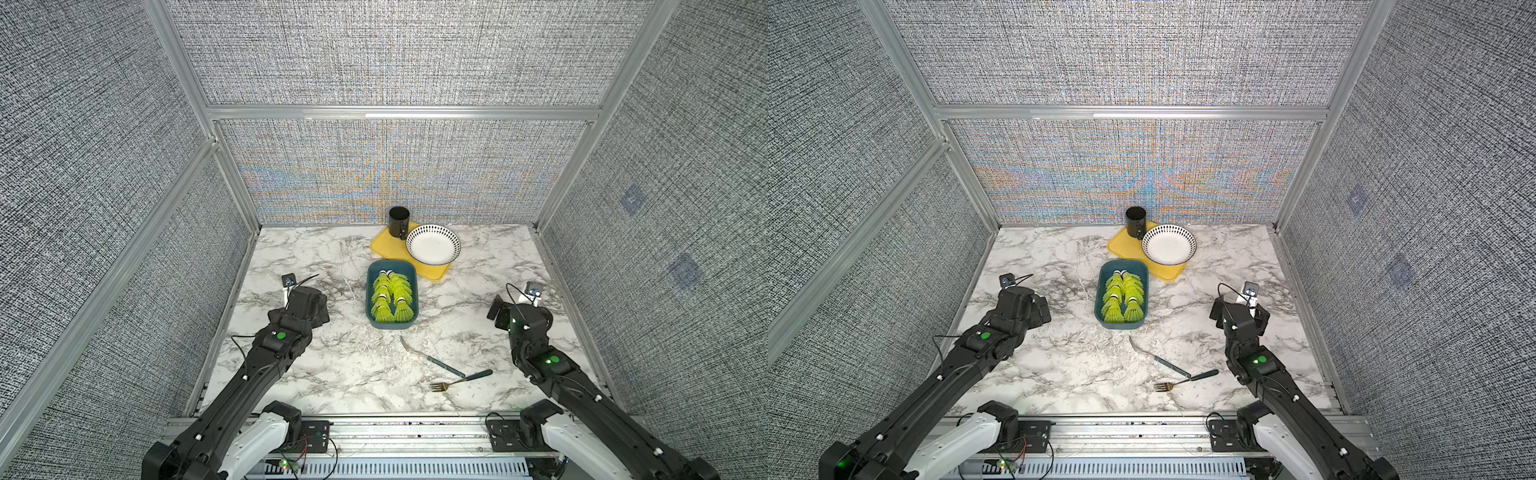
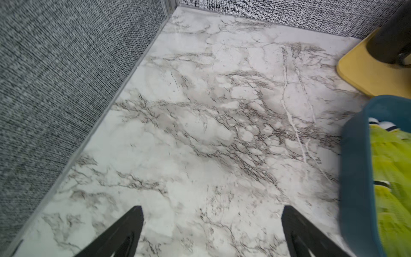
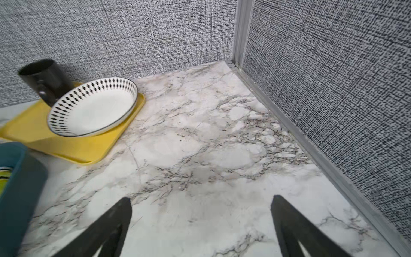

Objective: Put the shuttlecocks into the storage box
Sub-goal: Reset both arms

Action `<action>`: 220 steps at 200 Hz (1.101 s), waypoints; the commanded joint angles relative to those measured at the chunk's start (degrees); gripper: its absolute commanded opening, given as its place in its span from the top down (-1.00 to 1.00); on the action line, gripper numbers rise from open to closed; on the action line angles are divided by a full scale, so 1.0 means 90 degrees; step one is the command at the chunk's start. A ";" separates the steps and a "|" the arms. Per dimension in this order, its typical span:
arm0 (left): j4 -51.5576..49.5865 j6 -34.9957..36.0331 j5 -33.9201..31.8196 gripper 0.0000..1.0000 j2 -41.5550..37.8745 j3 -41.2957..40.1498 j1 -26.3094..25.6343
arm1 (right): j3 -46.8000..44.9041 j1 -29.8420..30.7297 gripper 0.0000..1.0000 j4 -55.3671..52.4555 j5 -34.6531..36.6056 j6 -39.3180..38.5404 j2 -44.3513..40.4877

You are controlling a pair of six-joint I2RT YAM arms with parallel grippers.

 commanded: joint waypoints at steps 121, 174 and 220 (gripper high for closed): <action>0.5627 0.2287 0.0838 -0.99 0.2590 -0.0945 0.1754 | -0.0964 -0.1620 -0.98 0.5847 -0.2220 -0.1647 0.3030; 0.6616 0.2130 0.1245 -0.99 0.2918 -0.1288 0.1963 | -0.1055 -0.1989 -0.97 0.7047 -0.2785 -0.1705 0.3786; 0.7611 0.2174 0.1309 -0.98 0.2607 -0.2021 0.1954 | -0.1327 -0.2034 -0.98 0.7880 -0.3013 -0.1752 0.4236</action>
